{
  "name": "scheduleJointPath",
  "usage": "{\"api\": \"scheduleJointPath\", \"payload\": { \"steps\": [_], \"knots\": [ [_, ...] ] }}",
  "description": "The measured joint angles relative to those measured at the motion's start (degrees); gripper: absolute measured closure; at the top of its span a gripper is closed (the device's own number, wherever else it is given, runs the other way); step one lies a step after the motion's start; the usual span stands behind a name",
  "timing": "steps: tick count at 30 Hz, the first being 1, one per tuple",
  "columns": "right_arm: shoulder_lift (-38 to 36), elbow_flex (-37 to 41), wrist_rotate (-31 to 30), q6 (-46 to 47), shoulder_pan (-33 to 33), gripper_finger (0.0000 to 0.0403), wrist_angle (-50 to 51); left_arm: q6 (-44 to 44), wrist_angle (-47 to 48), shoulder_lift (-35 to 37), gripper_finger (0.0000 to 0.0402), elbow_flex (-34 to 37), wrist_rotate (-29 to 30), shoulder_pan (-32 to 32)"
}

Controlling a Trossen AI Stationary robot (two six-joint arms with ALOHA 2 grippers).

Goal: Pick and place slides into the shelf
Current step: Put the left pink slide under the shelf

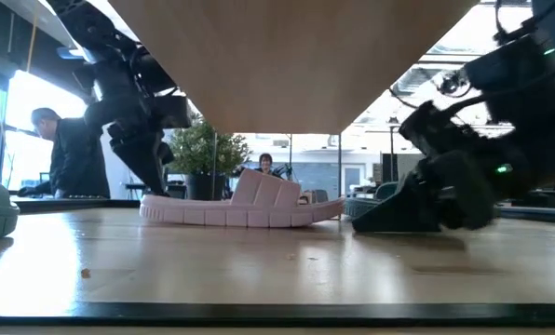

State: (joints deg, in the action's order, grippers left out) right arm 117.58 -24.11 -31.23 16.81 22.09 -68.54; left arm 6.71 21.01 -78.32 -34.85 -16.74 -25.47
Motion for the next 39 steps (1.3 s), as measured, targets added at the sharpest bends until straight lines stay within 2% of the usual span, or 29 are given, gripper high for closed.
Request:
{"api": "scheduleJointPath", "payload": {
  "steps": [4,10,18,23,31,39],
  "knots": [
    [0.0,-1.29,3.44,-2.34,0.78,0.0403,-2.86,0.65,1.89,1.01,0.0401,0.0,2.92,-0.04],
    [0.0,-3.98,1.34,-2.13,-1.36,0.0403,0.01,-0.31,6.14,6.9,0.0402,0.0,9.31,-0.04],
    [0.13,-4.33,1.09,-2.29,-4.41,0.0403,0.73,-2.04,20.63,9.84,0.0401,0.04,8.84,0.03],
    [0.13,-4.32,0.29,-2.1,-4.58,0.0403,0.76,-2.68,19.18,9.82,0.0401,0.04,7.72,0.0],
    [0.15,-4.33,-0.24,-0.13,-4.58,0.0403,2.11,-4.14,15.48,5.98,0.0401,0.04,6.28,0.31],
    [0.15,-4.32,-0.23,1.1,-4.6,0.0403,2.74,-3.89,9.68,0.94,0.0401,0.02,5.81,6.67]
  ]
}}
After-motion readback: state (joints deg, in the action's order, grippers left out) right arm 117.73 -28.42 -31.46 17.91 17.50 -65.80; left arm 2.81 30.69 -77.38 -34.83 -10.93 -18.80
